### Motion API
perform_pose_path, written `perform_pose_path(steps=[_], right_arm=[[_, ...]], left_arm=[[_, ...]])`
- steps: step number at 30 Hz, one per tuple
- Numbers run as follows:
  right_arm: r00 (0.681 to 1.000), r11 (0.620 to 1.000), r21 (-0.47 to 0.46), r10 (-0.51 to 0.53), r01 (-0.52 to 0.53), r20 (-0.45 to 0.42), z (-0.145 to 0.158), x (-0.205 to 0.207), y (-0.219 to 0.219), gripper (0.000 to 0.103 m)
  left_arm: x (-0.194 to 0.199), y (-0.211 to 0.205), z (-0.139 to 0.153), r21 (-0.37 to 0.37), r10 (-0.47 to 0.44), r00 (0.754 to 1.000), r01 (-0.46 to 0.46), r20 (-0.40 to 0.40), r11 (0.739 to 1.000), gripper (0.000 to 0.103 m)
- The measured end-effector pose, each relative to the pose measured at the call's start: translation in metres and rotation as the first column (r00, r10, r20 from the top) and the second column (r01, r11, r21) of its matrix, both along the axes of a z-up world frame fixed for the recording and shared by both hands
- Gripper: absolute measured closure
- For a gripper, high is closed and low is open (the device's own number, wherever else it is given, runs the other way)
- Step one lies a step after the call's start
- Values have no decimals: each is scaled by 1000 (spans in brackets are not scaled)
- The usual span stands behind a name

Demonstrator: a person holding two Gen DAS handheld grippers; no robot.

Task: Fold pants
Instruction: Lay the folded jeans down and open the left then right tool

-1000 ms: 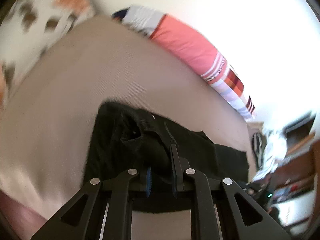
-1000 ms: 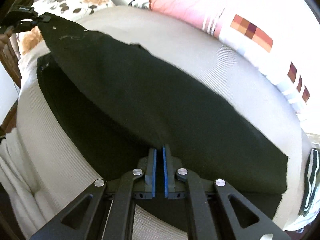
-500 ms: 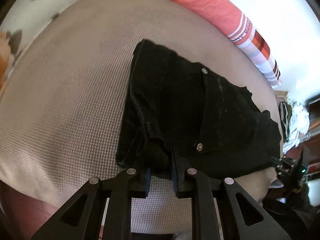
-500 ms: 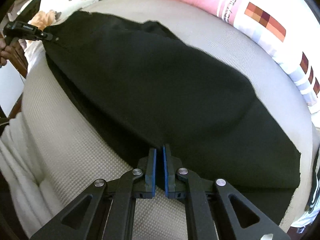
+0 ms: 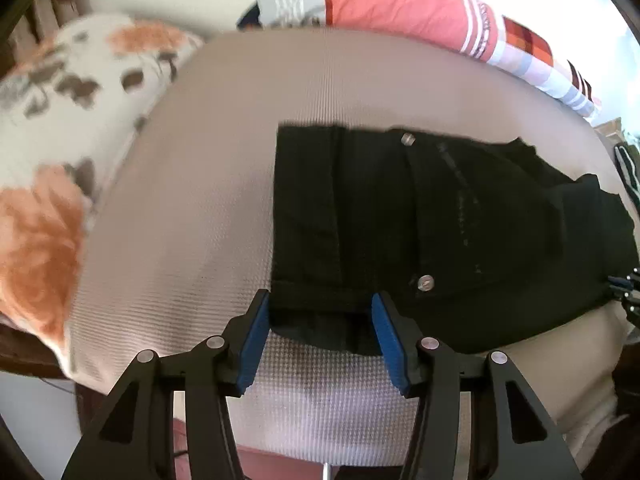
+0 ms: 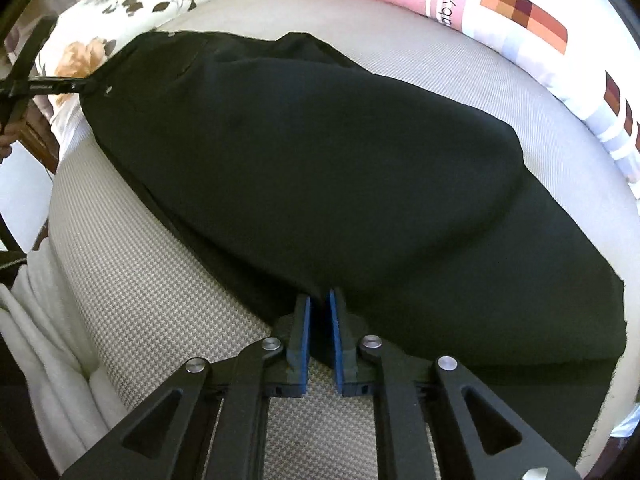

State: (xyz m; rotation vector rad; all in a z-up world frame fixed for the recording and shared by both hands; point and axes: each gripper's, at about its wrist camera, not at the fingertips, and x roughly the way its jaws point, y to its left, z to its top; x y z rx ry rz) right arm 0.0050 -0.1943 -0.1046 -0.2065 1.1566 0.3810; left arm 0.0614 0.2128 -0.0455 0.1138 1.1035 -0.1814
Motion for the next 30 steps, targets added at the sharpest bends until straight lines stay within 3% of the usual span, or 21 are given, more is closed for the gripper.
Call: perform_pose_path(steps=[3,7,11,14,16,20,25,26,27,28,30], right_arm=[[999,998,48,-35,35,1,1,-1,-4,92],[998,992,101,-71,70,-3,6,-4,-10,93],[995,985,140,-101,100,0,13,-1,-13,93],[993,981,158,-116,113,9,16,0,-16,93],[992,977,173,-127,122,17,19,-2,-18,93],[989,969,203,-146,139,20,23,0,-22,93],[986,957,246,-166,154,27,26,0,-27,93],[985,954,256,-167,154,29,28,0,-28,92],[985,954,255,-171,157,33,29,0,-28,91],[981,953,248,-188,172,44,30,-2,-31,91],[973,941,273,-225,203,54,36,-5,-45,85]], left_arm=[[-16,-19,20,22,-47,994,45,102,999,50],[-36,-77,33,-4,-231,955,236,184,972,50],[-50,-145,24,-45,-441,881,454,172,890,50],[-59,-203,8,-64,-571,807,584,153,809,50],[-63,-229,-4,-72,-624,769,636,141,768,50],[-65,-280,-21,-91,-687,719,695,103,714,50],[-68,-326,-41,-70,-715,694,720,88,690,52],[-67,-332,-43,-77,-715,694,720,86,690,65],[-67,-338,-46,-84,-717,693,721,81,687,87],[-65,-343,-48,-85,-715,696,718,68,691,93],[-64,-347,-53,-85,-705,707,707,58,702,94]])
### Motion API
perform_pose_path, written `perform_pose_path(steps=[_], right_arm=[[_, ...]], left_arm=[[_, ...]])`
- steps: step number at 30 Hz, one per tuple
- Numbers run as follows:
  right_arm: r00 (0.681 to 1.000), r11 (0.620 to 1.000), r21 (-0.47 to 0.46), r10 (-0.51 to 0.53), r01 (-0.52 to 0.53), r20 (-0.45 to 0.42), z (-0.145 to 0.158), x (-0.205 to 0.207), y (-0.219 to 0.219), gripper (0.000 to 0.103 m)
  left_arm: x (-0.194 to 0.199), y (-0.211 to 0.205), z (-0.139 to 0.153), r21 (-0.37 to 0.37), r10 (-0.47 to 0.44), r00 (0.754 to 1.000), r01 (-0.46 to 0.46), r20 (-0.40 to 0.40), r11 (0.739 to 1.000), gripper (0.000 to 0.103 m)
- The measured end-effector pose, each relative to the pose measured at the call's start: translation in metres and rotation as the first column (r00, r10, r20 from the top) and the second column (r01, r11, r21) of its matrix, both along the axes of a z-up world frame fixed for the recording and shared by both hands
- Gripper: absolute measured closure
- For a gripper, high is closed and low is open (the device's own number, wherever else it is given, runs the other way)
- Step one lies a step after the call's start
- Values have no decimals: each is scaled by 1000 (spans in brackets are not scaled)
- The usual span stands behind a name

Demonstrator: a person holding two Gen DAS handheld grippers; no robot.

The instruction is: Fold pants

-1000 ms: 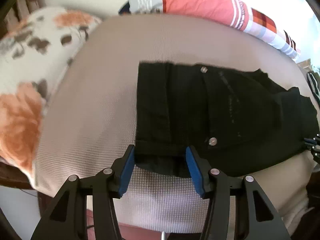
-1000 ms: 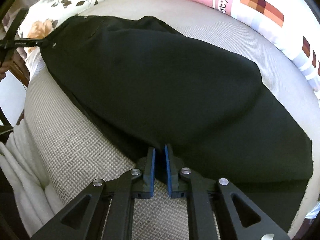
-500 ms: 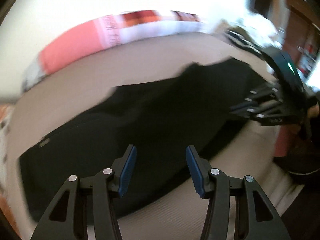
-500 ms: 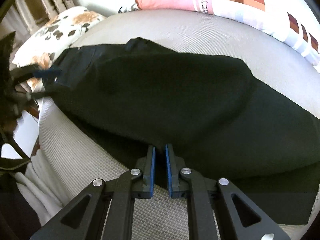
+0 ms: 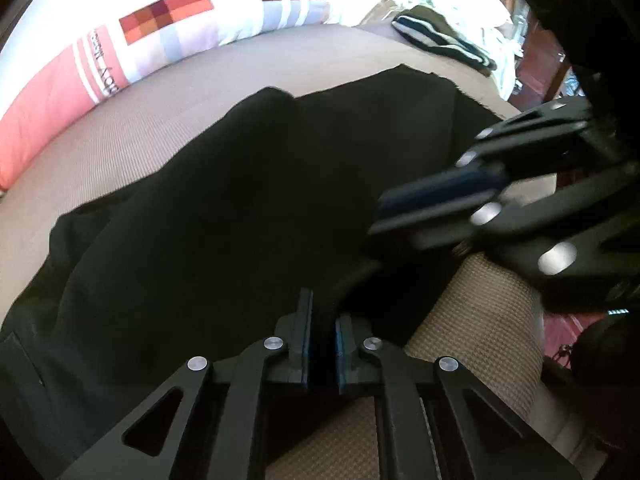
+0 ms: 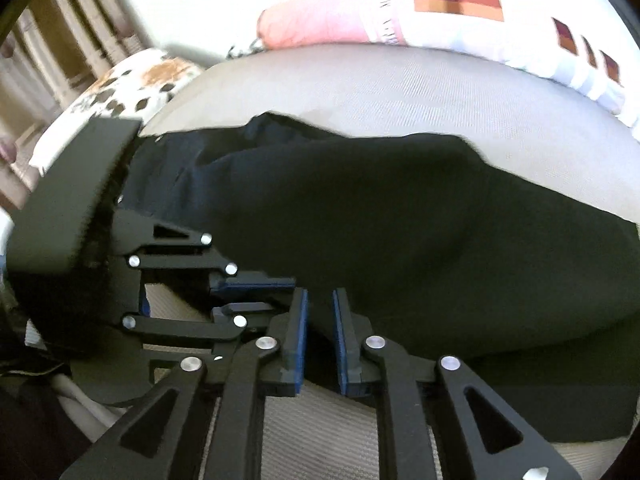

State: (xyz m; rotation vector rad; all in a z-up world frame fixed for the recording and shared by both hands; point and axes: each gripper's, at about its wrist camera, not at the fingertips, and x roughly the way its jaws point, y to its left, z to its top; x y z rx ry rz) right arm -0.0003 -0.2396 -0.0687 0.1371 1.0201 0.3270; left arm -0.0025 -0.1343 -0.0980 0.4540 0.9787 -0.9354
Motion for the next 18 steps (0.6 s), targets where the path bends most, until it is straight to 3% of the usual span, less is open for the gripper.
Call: perform_pose_path(steps=[3,5,8,10,14,18], right_arm=[[993,992,33,-121,120,16,7,-5,-38,76],[971,970,50,-237,237,8,5,-7,-74,65],[903,899,83,-428,430,-42,-4,-11,-133,64],[840,836,88,-536,542,-85,-13,-15,-168,63],[747,729,166,-640,664,-181,-33,-19,-212,61],[692,631,286,-680,721,-242,-50,-17,-237,61]], left_arm=[[-3,1,0,-8,7,1000,-7,4,1000,95],[-5,2,0,-11,12,1000,-12,11,1000,95],[-6,4,-1,-13,20,1000,-20,9,1000,95],[-6,5,-1,-17,27,1000,-28,-2,999,95],[-6,7,-1,-19,30,1000,-30,-9,999,94],[-6,7,-2,-20,36,999,-36,-13,999,94]])
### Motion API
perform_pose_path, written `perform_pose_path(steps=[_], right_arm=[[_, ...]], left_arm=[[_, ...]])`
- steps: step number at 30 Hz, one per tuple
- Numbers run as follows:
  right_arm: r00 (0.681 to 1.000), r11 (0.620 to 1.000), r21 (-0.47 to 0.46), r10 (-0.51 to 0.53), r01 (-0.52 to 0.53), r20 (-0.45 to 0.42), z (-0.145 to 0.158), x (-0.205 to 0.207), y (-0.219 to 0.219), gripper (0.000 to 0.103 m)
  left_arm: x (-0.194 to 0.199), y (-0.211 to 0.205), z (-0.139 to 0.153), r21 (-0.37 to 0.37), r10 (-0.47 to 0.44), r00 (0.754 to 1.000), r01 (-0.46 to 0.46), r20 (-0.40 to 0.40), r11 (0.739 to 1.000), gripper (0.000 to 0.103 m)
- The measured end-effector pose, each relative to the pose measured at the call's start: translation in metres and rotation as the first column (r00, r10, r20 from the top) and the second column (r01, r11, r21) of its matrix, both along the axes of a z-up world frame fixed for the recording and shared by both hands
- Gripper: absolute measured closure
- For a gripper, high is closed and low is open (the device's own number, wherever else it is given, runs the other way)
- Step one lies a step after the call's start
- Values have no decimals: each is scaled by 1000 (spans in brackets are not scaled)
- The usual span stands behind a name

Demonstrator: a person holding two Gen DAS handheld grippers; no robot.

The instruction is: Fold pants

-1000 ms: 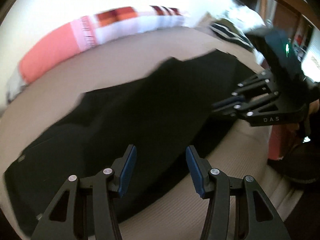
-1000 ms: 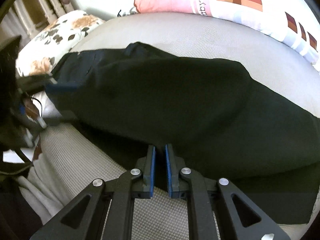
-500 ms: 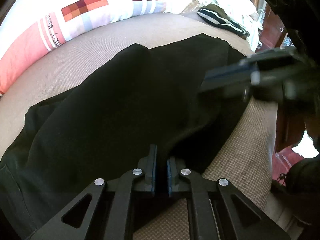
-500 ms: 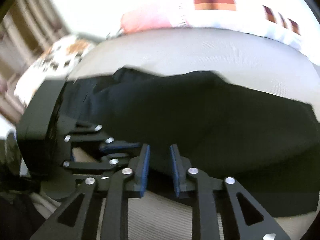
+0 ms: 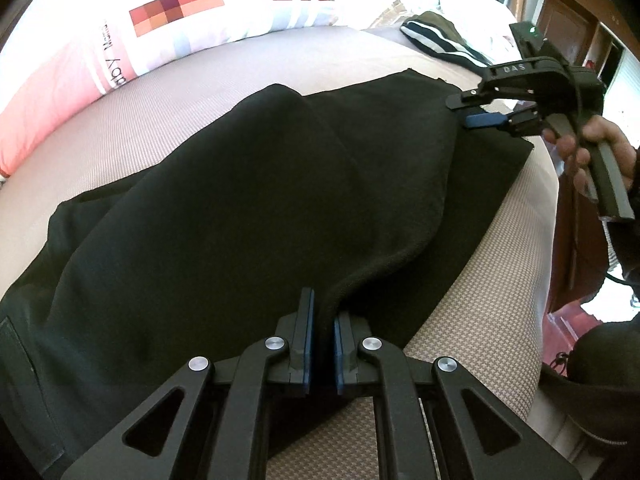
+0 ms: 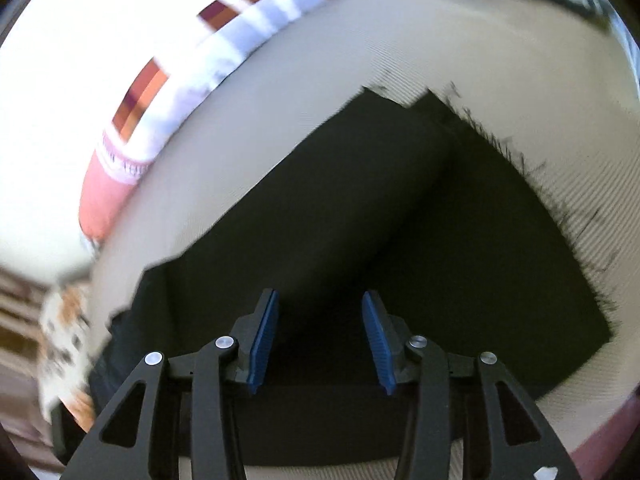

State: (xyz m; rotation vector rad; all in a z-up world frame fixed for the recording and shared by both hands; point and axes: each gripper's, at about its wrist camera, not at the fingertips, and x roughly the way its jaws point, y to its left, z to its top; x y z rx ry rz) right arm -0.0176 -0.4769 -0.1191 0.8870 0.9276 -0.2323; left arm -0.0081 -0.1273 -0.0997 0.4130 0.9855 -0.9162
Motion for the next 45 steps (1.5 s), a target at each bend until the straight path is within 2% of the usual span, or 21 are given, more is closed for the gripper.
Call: perform_pose_path(steps=[1,3,4,5,8,14,15,17,21,26,30,33,40,45], right_arm=[[1000,1000,10,-17,17,12,0,2,-1,61],[999,999,11,-32,32,19,2,7,-6,70],[999,999,-1,-32,32,19,5,8,-7,84],[999,1000,-6,-30,30,21,7,11,-8,90],[999,1000,-17,-10,11,36,23,29,-4,93],[994,986,-130,106,-104,6,53,98,24,92],[992,983,-134,125,-123,7,54,108,29,89],[981,974,-129,191,-187,23,58,135,42,75],[962,962,-114,260,-250,84,67,157,49,72],[976,977,-117,190,-178,105,75,125,19,71],[994,992,-96,93,-87,60,62,95,-15,71],[998,999,-36,39,-38,48,48,86,-30,71],[998,1000,15,12,-13,54,33,105,-36,72],[1000,1000,5,7,-7,15,18,121,-41,72]], left_arm=[[0,0,0,-1,1,1000,-1,0,1000,94],[-1,1,-1,-3,3,1000,-3,4,1000,94],[-2,1,-1,-3,4,1000,-4,7,1000,94],[-2,1,-1,-3,4,1000,-4,9,1000,94],[-3,3,-2,-11,16,1000,-16,11,1000,94],[-2,9,-3,-45,51,999,-52,-19,998,94],[0,10,-3,-52,58,998,-59,-31,997,94],[4,12,-3,-63,67,996,-71,-53,996,94],[9,14,-3,-76,78,993,-85,-84,993,94],[13,16,-4,-95,83,991,-92,-103,991,94],[15,19,-5,-112,87,989,-100,-117,989,94],[15,20,-5,-118,89,988,-104,-125,987,94],[15,19,-5,-118,97,987,-113,-130,987,94],[16,20,-5,-119,100,986,-116,-135,986,94]])
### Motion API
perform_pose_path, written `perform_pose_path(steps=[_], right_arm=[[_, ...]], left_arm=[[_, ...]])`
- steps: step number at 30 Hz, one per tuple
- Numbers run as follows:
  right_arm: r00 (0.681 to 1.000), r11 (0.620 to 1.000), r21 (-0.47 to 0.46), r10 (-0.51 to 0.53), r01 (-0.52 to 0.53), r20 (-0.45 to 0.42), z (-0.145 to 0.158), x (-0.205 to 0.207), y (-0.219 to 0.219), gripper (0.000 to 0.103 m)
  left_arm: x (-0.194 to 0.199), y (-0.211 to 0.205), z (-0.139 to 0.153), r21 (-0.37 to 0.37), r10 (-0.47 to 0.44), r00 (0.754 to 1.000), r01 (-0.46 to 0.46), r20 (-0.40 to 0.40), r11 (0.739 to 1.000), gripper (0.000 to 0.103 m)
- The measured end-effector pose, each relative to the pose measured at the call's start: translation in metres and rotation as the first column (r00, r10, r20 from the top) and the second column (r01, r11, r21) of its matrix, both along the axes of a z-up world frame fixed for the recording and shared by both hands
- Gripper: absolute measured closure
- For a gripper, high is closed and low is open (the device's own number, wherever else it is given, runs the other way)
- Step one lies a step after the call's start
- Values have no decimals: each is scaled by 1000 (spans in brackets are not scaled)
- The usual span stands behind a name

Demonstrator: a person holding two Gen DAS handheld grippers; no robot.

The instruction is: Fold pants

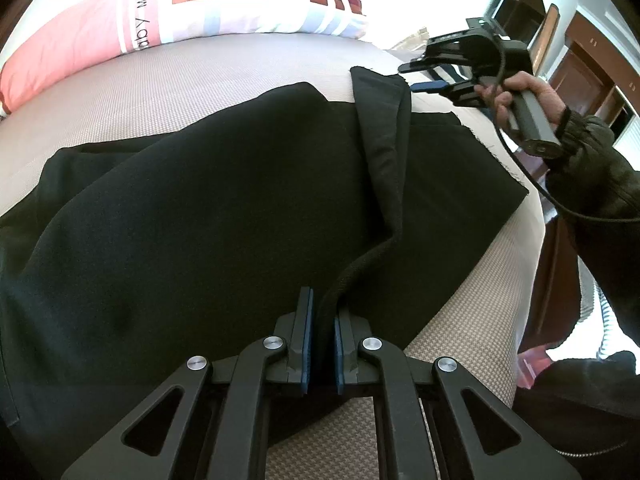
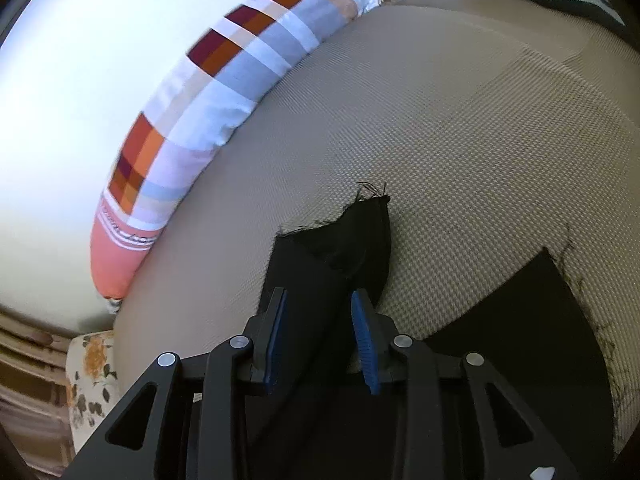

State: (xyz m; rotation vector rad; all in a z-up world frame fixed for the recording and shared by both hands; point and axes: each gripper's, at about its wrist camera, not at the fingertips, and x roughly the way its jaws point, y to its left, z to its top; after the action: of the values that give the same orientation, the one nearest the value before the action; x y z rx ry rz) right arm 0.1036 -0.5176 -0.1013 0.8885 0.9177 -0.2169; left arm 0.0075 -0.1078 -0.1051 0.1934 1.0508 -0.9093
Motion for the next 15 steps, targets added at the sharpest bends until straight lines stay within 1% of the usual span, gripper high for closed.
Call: perform_pose_path(steps=[4,6,7,8,10,11,13,15], right_arm=[[1000,1000,-1,7,-7,-6,-7,11,-1,74],[1000,1000,11,25,-25,-9,-11,19,0,81],[999,999,13,35,-35,-14,-13,22,1,88],[999,999,9,43,-43,-17,-14,25,2,94],[999,999,1,49,-49,-7,-10,24,5,98],[999,999,-10,50,-50,12,-2,19,5,99],[996,997,-62,44,-39,79,26,-1,1,100],[991,992,-126,13,4,131,59,-37,-2,100]], left_arm=[[0,0,0,0,1,1000,-1,-2,1000,94],[0,1,0,0,2,1000,-2,-2,1000,94],[0,1,0,1,1,1000,-1,-2,1000,94],[1,1,0,2,1,1000,-1,-2,1000,94],[1,1,0,4,2,1000,-2,-3,1000,94],[1,0,0,5,2,1000,-2,-2,1000,94],[1,-1,1,14,2,1000,-2,3,1000,94],[-2,-3,2,34,-5,1000,4,26,999,94]])
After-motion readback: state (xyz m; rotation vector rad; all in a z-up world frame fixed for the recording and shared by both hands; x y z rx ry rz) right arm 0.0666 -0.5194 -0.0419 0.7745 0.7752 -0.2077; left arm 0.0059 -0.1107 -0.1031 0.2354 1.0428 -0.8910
